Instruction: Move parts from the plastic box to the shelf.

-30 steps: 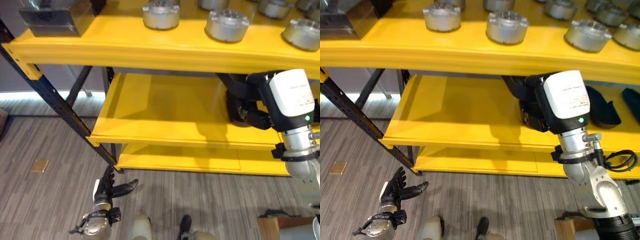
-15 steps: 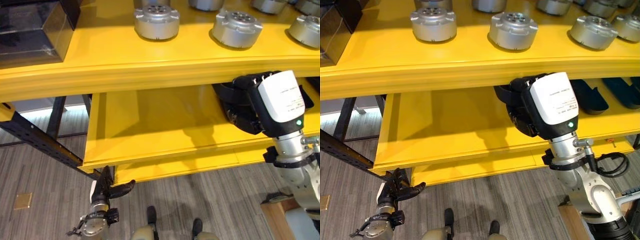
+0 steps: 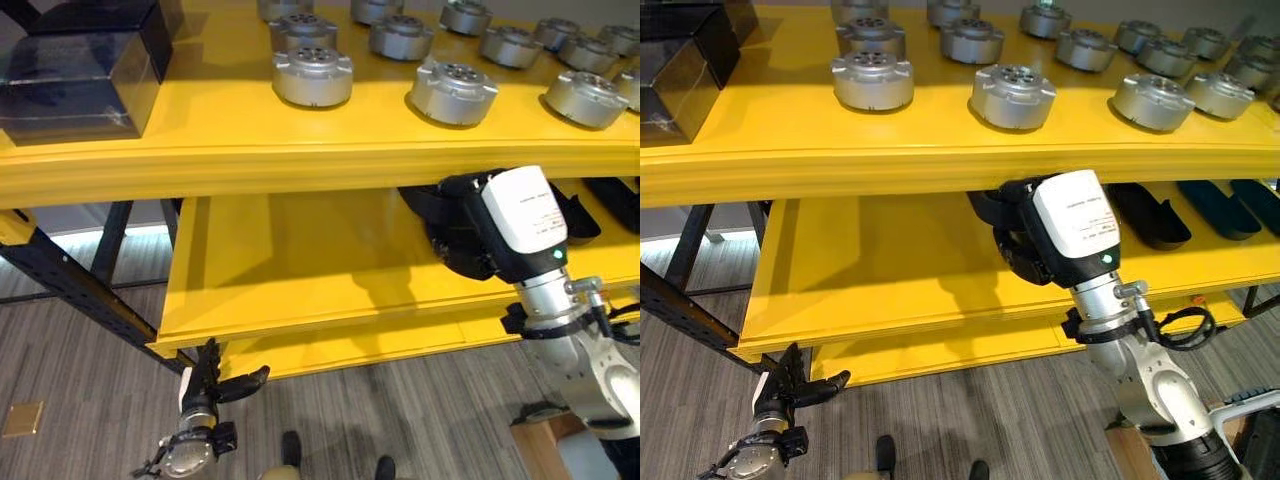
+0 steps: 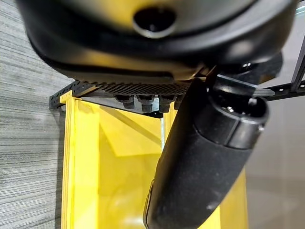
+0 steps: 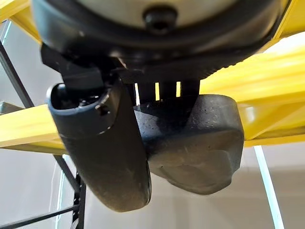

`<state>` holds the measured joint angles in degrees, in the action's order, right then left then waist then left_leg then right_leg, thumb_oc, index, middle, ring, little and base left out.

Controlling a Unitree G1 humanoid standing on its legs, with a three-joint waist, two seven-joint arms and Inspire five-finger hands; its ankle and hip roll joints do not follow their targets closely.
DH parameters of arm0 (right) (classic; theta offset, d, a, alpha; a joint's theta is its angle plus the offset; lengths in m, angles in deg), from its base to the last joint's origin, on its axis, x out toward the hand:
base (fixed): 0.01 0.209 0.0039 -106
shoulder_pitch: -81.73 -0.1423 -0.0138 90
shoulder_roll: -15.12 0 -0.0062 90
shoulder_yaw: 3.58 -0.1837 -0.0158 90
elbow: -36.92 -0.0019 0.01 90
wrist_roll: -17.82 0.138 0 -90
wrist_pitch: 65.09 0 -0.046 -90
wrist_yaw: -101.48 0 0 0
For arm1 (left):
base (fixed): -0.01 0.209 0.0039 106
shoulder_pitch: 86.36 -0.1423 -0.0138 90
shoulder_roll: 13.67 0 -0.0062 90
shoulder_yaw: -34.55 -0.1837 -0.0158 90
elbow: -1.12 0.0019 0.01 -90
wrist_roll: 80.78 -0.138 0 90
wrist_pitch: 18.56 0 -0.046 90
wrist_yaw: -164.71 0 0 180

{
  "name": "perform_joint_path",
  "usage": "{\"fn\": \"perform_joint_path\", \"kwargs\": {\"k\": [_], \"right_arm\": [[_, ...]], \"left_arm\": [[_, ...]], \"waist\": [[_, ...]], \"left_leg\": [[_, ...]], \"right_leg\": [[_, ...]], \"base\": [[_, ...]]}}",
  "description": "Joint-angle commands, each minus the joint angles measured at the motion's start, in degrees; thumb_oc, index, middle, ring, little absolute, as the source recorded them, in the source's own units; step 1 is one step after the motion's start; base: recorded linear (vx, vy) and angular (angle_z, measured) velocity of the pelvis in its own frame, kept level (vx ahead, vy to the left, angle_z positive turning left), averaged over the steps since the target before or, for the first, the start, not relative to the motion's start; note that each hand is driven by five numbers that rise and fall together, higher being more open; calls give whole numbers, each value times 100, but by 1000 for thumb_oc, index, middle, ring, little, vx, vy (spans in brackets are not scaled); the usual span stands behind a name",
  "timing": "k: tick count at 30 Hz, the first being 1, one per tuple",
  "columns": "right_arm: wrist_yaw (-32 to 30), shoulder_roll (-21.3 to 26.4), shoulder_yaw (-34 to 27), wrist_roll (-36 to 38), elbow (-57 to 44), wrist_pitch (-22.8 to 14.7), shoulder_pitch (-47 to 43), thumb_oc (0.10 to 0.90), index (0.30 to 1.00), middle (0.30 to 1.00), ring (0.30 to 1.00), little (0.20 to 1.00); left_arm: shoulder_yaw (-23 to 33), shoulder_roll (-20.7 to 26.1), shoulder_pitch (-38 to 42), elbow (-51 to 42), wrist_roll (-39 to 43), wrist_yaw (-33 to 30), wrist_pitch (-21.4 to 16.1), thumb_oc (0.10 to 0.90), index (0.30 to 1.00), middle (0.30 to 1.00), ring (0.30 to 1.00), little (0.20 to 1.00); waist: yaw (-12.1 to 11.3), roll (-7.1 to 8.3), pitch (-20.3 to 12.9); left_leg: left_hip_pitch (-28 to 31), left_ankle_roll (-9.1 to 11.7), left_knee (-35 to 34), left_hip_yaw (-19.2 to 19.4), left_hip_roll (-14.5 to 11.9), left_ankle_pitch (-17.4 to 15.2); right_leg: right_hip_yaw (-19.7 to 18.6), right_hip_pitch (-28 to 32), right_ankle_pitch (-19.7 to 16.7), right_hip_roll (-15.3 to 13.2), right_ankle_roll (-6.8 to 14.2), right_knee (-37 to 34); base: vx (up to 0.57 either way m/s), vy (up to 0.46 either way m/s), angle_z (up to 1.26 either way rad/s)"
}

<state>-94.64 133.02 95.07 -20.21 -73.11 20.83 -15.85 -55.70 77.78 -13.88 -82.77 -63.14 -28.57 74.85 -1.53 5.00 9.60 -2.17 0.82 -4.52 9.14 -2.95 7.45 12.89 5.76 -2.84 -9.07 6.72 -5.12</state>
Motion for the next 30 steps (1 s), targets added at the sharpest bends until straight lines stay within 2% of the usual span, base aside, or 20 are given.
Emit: {"fn": "perform_joint_path", "kwargs": {"k": [1,12,20,30], "right_arm": [[-6,-143,9,162,434,58,-1603,400,300,300,300,300],[256,-446,707,163,1048,115,-1916,400,300,300,300,300],[442,-666,1250,107,1616,173,-2234,400,300,300,300,300],[415,-1168,1796,408,3018,451,-2809,400,300,300,300,300]], "left_arm": [[-63,468,385,-649,-44,-15,-554,900,1000,1000,1000,1000],[-171,583,451,-692,7,10,-616,900,1000,1000,1000,1000],[-187,684,462,-676,53,17,-681,900,1000,1000,1000,1000],[-337,787,549,-647,189,16,-758,900,1000,1000,1000,1000]], "waist": [[-404,164,-406],[-635,262,-224],[-844,274,-31],[-1033,285,183]], "left_leg": [[293,93,51,-82,-79,-543],[128,58,63,-192,25,-545],[-54,68,89,-304,81,-508],[-232,40,165,-337,110,-524]], "right_leg": [[327,286,447,72,232,241],[524,210,438,-16,276,323],[768,167,402,-72,298,338],[832,53,271,-84,321,272]], "base": [[38,42,-3],[19,23,9],[13,6,12],[5,0,2]]}}
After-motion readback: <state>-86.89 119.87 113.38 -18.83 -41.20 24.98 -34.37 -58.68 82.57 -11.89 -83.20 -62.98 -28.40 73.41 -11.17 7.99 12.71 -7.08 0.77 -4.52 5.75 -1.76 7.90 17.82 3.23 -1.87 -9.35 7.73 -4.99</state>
